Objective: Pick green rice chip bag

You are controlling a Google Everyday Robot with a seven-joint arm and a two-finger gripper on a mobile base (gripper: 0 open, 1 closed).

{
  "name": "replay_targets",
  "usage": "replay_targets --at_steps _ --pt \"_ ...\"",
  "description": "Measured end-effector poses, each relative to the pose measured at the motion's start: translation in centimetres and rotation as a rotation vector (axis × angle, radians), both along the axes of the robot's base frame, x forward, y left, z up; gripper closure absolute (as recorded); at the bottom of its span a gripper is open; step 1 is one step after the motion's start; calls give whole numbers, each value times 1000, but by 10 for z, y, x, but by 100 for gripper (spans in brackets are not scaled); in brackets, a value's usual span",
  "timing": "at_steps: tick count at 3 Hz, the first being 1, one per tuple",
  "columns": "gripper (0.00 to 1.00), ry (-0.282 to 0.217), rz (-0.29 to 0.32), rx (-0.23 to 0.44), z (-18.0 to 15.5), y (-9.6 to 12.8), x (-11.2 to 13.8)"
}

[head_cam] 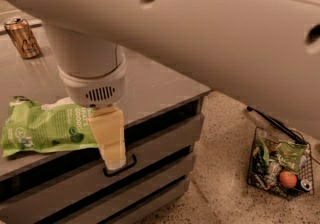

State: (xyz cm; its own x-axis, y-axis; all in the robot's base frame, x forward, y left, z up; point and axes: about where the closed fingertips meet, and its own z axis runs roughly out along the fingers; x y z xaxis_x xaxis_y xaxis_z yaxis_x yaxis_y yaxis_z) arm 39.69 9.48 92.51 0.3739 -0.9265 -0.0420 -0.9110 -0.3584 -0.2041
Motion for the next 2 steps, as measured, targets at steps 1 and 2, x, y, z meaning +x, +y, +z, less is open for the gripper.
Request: replay_targets --at_steps 1,2 --pt "0 -9 3 6 3 2 -1" --pt "0 -12 50 25 4 17 14"
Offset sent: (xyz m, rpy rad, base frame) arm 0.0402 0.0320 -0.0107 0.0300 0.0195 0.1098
